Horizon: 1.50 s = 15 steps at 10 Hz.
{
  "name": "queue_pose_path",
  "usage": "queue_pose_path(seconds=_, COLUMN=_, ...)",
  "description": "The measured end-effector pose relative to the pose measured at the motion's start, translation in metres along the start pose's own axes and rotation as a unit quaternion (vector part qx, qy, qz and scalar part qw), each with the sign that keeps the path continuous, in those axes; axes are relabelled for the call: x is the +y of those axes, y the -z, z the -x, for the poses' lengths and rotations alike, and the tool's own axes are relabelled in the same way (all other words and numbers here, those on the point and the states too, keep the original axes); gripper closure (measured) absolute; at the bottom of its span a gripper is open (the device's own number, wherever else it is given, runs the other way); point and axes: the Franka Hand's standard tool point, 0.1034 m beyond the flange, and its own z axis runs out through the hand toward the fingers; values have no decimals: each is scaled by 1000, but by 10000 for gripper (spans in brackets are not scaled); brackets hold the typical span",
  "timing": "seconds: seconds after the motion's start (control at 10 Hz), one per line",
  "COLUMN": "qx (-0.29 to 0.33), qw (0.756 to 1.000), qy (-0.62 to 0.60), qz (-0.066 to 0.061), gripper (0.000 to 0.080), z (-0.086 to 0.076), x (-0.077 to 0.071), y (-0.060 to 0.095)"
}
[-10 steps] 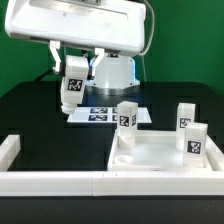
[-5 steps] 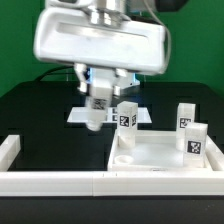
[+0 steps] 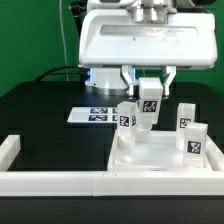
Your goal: Assemble square table
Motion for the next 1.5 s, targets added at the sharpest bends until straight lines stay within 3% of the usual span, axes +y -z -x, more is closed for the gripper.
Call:
queue_pose_path(seconds=0.3, qx=2, qw=1000, qy=-17, qz=-1, gripper=509, z=2, x=4, y=2)
queue_pose_path(seconds=0.4, qx=7, qw=997, qy=-73, qz=-7, gripper=509, z=12, x=20, y=11)
queue_pose_path(seconds=0.5, qx=8, qw=994, qy=-109, qz=-24, gripper=509, z=20, x=33, y=17)
queue_pose_path(seconds=0.7, qx=39, qw=989, qy=-138, qz=-29, gripper=509, z=19, x=50, y=20)
queue_pose_path(seconds=0.8, qx=67, qw=987, qy=-147, qz=-5, gripper=509, z=18, x=48, y=13)
queue_pose_path(seconds=0.9, qx=92, qw=983, qy=-155, qz=22, gripper=509, z=24, x=33, y=-5)
queue_pose_path(seconds=1.0, qx=85, qw=984, qy=-152, qz=38, gripper=509, z=36, x=15, y=-22)
queue_pose_path(seconds=1.1, qx=87, qw=985, qy=-133, qz=69, gripper=509, z=38, x=28, y=-23)
queue_pose_path(seconds=1.2, qx=86, qw=983, qy=-132, qz=89, gripper=509, z=44, x=35, y=-27)
queue_pose_path(seconds=1.3, qx=83, qw=983, qy=-132, qz=97, gripper=509, z=48, x=34, y=-30)
queue_pose_path(seconds=1.5, qx=84, qw=983, qy=-130, qz=97, gripper=509, z=50, x=32, y=-30)
